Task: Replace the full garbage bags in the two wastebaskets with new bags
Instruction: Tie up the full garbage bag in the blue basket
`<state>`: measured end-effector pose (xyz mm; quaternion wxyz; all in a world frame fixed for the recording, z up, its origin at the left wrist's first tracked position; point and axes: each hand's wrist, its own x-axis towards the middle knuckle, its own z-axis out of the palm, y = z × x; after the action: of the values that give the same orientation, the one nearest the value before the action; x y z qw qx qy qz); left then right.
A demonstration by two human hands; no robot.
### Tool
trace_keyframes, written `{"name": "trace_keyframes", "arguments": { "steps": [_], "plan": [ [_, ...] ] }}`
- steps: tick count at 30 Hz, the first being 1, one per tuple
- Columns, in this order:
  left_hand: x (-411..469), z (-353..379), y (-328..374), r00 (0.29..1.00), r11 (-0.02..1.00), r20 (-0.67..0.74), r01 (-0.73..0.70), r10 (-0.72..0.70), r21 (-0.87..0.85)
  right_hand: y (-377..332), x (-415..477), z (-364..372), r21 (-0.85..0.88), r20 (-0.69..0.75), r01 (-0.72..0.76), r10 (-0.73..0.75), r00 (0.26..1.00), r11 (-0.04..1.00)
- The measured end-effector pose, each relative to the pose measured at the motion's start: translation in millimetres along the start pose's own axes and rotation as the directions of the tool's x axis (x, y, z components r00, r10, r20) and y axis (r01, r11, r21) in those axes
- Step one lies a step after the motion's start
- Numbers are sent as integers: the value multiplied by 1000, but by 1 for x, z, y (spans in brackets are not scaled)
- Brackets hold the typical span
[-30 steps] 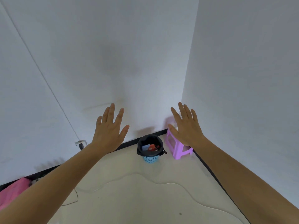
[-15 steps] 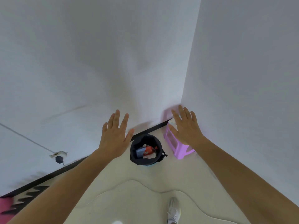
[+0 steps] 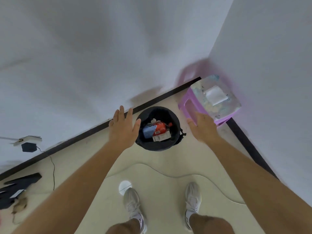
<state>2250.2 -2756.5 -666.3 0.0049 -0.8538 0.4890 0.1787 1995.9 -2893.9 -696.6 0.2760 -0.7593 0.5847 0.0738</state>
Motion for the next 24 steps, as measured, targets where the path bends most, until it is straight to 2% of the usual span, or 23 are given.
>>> {"name": "trace_keyframes", "arguments": {
  "steps": [1,3,5,7,9,12,14,16,18,21,23,24],
  "plan": [
    [16,33,-11,999,998,16,33,-32,-56,5,18,30,146,30,-89,86,996,985],
    [48,99,-33,990,959,59,138,-128,-246,18,51,89,384,100,-258,238,966,887],
    [75,164,-56,956,834,119,291,-266,-469,34,81,146,525,135,-360,342,930,771],
    [97,225,-76,876,615,235,466,-421,-636,54,109,200,628,151,-418,424,893,657],
    [116,280,-93,784,367,374,580,-496,-728,74,138,246,712,166,-421,448,879,562],
    [140,344,-115,730,56,492,583,-474,-811,98,177,298,801,251,-438,436,864,408],
    [161,383,-134,749,-81,555,568,-361,-819,116,207,332,858,345,-433,314,884,275],
    [185,409,-143,818,-105,559,549,-134,-829,120,230,355,911,378,-390,108,919,133],
    [194,408,-136,881,-125,473,467,-18,-875,113,240,359,950,306,-305,-2,952,68],
    [189,384,-125,912,-111,407,401,-42,-909,107,235,340,964,265,-265,-10,964,33],
    [183,362,-126,904,-95,419,412,-83,-906,104,226,318,957,273,-268,-26,962,113],
    [183,350,-126,894,-80,420,413,-154,-907,100,220,305,954,265,-256,-35,964,158]
  ]
}}
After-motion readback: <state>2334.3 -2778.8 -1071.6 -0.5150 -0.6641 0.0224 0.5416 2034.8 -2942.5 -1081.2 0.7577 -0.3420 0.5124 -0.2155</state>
